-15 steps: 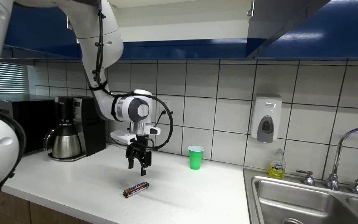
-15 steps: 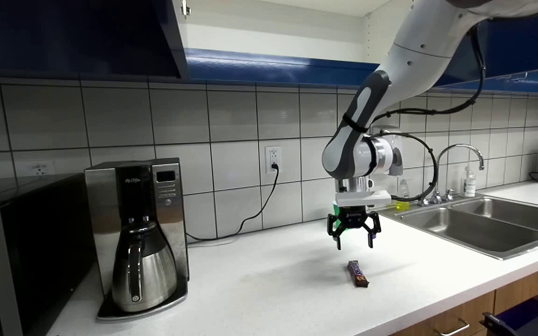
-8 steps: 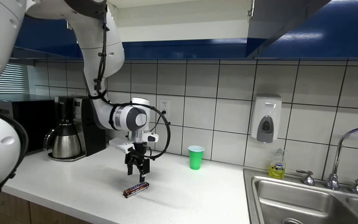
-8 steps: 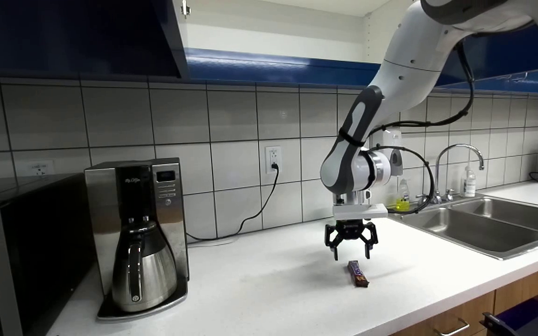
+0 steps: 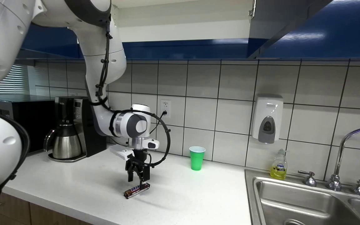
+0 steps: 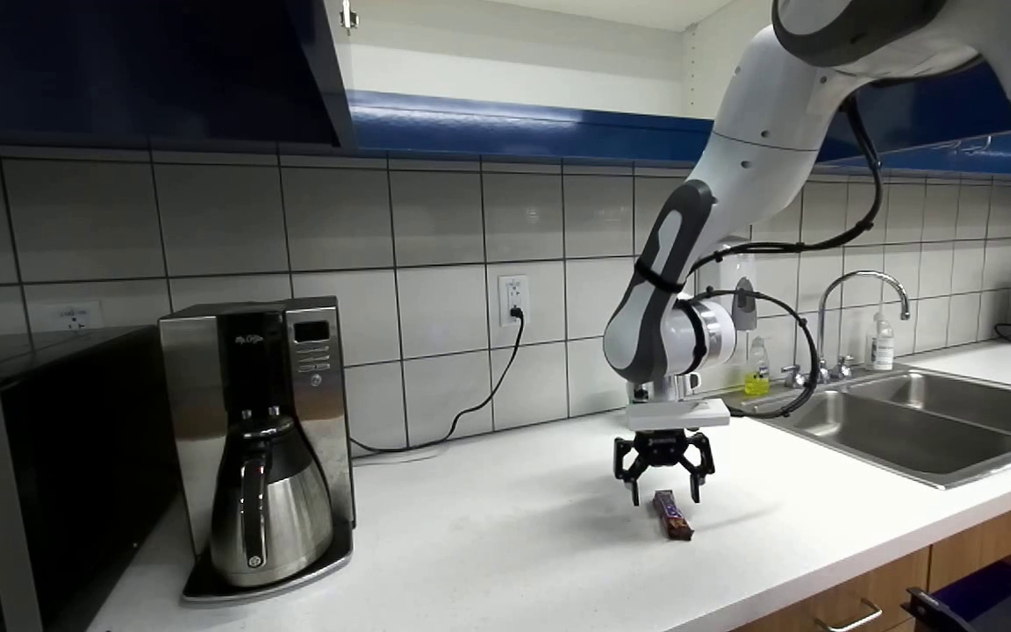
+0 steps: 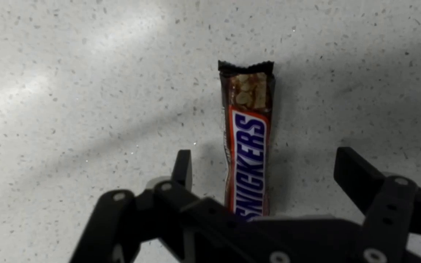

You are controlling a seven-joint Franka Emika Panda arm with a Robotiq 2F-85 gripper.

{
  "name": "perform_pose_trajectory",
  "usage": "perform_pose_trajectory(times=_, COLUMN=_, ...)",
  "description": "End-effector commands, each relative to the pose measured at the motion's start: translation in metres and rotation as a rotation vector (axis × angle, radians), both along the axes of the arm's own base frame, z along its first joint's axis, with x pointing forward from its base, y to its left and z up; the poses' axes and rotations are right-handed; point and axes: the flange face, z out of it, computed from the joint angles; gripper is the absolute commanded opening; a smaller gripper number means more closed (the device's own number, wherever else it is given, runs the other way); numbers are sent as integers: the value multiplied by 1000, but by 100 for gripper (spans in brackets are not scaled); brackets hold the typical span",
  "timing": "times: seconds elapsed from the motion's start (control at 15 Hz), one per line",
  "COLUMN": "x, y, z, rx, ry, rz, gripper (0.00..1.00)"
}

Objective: Put the brown packet in the open upper cabinet.

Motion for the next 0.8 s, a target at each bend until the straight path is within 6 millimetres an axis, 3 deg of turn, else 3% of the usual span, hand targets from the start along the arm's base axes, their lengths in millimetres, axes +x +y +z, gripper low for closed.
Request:
perform_pose_trajectory(times=0.0, x=2, y=-2, z=-5, rx=-13, ry=-8, rz=-38, gripper=100)
perform_pose_trajectory(times=0.73, x=0, y=3, z=-16, rx=-30, ry=3, rz=-53, gripper=100)
